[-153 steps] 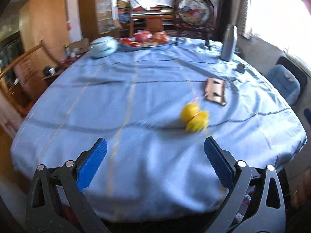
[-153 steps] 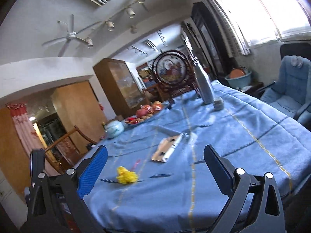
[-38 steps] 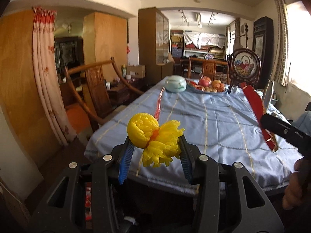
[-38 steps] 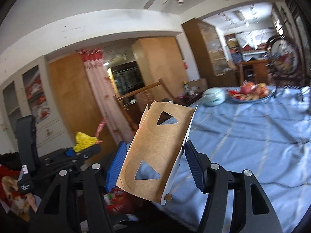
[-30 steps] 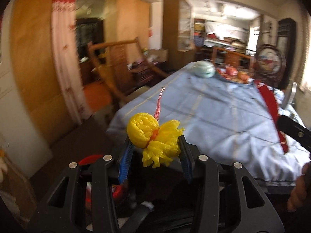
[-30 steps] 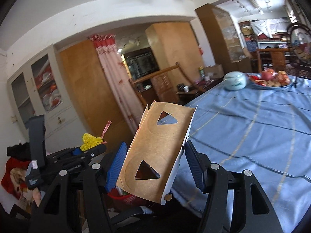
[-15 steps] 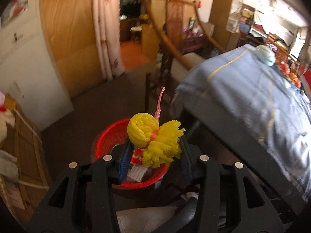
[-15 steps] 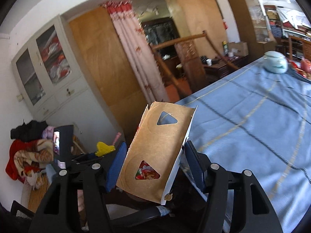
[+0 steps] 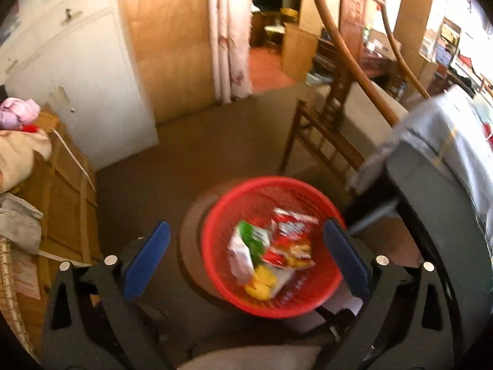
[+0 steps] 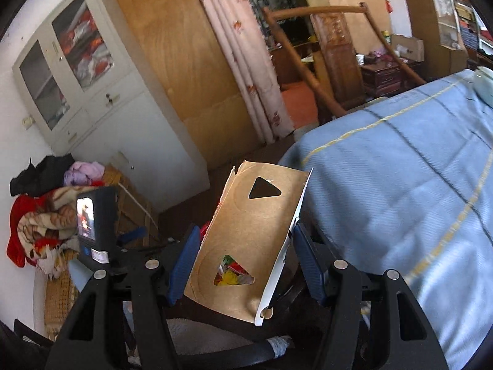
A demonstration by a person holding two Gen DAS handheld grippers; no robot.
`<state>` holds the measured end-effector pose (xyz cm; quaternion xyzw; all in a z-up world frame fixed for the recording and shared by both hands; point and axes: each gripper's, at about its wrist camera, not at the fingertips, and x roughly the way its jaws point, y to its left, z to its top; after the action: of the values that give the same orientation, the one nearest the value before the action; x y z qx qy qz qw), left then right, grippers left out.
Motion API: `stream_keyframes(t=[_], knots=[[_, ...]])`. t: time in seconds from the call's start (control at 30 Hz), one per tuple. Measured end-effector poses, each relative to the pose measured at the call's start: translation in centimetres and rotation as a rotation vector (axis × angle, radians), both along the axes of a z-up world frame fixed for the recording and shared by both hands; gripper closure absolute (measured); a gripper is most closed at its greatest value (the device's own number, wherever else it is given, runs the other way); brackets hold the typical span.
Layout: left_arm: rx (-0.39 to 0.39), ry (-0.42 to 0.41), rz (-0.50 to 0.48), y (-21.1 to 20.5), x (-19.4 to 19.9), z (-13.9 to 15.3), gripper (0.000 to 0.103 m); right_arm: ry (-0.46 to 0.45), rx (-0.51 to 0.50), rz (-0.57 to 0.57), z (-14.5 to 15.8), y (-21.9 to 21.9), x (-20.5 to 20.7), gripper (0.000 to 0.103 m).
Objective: Collect trash
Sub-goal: 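Carry the yarn and cardboard piece over the red wastebasket, then open the left tool to drop the yarn while the right tool releases the cardboard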
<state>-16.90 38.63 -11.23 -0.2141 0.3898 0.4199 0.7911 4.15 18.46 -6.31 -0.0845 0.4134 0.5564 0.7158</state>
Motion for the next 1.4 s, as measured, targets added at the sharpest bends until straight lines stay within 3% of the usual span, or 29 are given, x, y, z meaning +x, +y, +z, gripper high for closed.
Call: stream_keyframes(t=[0.17, 0.33, 0.67, 0.87, 1.1, 1.4], knots=[[0.035, -0.051, 0.093, 1.0, -1.6, 1.7, 0.007, 0.014, -0.045, 0.067, -1.4, 3.3, -0.9, 0.041], [0.081, -0.015, 0.219, 3.1, -2.8, 1.7, 0.007, 0.026, -0.077, 0.133, -2.6, 6.6, -2.1, 0.041], [-0.015, 0.0, 0.299, 5.9, -4.3, -0.7, 0.007, 0.006, -0.158, 0.204, -6.6, 12.3, -3.8, 0.039], [-0.054, 0.017, 0.3, 6.3, -4.1, -1.8, 0.007, 0.002, -0.225, 0.214, -9.2, 13.3, -4.0, 0.035], [-0.036, -0.003, 0.267, 5.2, -3.7, -0.8, 0.007, -0.016, -0.154, 0.148, -6.4, 11.1, -2.4, 0.034], [0.096, -0.076, 0.164, 0.7, -2.4, 4.4, 0.007, -0.089, -0.002, 0.053, -0.5, 4.2, -1.4, 0.029]])
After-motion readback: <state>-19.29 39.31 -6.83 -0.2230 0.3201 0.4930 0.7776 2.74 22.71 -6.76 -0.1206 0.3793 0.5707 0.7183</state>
